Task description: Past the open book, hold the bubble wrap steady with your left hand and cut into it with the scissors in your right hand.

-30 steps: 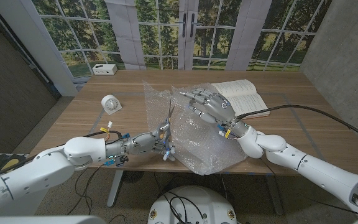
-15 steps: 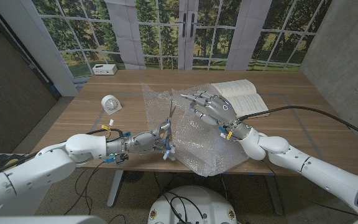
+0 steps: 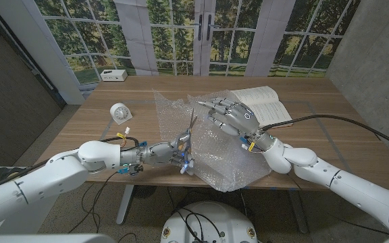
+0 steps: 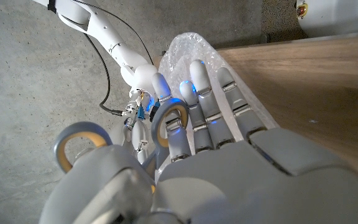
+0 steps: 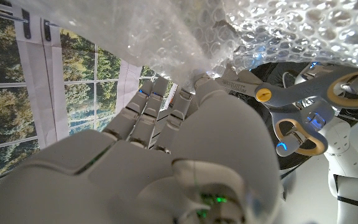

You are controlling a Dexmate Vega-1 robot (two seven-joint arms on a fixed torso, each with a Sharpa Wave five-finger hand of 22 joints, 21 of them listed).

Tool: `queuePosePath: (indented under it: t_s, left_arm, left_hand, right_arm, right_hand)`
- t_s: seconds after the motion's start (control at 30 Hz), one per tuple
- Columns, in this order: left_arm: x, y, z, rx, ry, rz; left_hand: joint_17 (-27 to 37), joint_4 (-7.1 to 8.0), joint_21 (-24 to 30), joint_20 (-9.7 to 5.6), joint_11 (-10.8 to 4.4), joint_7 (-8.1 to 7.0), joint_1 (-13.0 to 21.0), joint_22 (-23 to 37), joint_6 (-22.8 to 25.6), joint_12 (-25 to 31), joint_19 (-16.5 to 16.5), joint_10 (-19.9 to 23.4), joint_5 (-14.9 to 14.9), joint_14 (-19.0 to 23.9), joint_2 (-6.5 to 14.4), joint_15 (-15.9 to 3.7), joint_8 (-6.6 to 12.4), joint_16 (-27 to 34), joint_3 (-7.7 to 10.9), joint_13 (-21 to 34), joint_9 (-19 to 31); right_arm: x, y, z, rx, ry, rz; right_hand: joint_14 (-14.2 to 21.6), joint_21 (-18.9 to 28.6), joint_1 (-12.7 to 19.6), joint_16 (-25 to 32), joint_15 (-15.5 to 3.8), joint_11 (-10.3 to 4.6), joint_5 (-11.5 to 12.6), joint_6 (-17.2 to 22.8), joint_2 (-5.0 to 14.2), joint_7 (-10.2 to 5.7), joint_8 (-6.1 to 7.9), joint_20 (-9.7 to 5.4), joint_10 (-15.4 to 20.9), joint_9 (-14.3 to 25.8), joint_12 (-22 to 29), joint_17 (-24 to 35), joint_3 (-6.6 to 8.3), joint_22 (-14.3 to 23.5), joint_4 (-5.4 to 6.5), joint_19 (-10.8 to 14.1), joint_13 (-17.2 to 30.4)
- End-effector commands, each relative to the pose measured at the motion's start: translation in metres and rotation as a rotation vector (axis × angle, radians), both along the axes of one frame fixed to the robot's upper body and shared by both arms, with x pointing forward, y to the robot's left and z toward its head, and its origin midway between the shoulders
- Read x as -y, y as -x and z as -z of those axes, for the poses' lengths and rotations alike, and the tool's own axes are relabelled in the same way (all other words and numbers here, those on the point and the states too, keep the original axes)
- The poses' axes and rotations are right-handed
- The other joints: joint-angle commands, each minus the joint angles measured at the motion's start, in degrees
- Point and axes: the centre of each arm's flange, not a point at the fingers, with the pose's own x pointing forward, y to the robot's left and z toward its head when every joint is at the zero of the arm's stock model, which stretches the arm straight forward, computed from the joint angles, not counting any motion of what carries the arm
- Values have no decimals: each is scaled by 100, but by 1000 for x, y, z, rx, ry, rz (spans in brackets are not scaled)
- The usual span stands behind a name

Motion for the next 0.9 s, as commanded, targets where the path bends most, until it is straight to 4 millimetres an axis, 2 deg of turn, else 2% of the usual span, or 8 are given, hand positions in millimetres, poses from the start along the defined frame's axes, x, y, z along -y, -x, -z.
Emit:
queuePosePath:
  t_s: [0.03, 0.5, 0.9]
  left_arm:
    - [9, -3, -6, 0, -43, 32]
    - [5, -2, -5, 2, -34, 34]
    - [12, -3, 1, -8, -44, 61]
  left_hand:
    - [17, -15, -35, 45, 11, 482, -34, 19, 483, -12, 36, 29, -10, 31, -10, 15, -38, 14, -39, 21, 27]
    - [26, -17, -48, 50, 0, 483, -35, 19, 493, -17, 33, 31, -7, 30, -12, 14, -48, 20, -37, 27, 46]
    - [39, -17, -56, 46, -15, 484, -36, 20, 494, -19, 41, 43, -6, 24, -8, 20, -63, 27, -34, 32, 66]
  right_arm:
    - [5, -2, 1, 3, 3, 12]
    - [6, 8, 12, -8, 30, 10]
    - [6, 11, 9, 4, 16, 14]
  right_hand:
    - [63, 28, 58, -11, -1114, -29, 19, -12, 29, -4, 30, -267, -15, 13, 47, 18, -13, 32, 9, 25, 26]
    - [87, 38, 71, -24, -1115, -29, 19, 1, 36, -4, 35, -269, -34, 14, 67, 54, -11, 33, 18, 37, 23]
    - [107, 43, 89, -57, -1115, -28, 15, 6, 27, 2, 33, -274, -51, 16, 95, 108, -19, 32, 23, 37, 0]
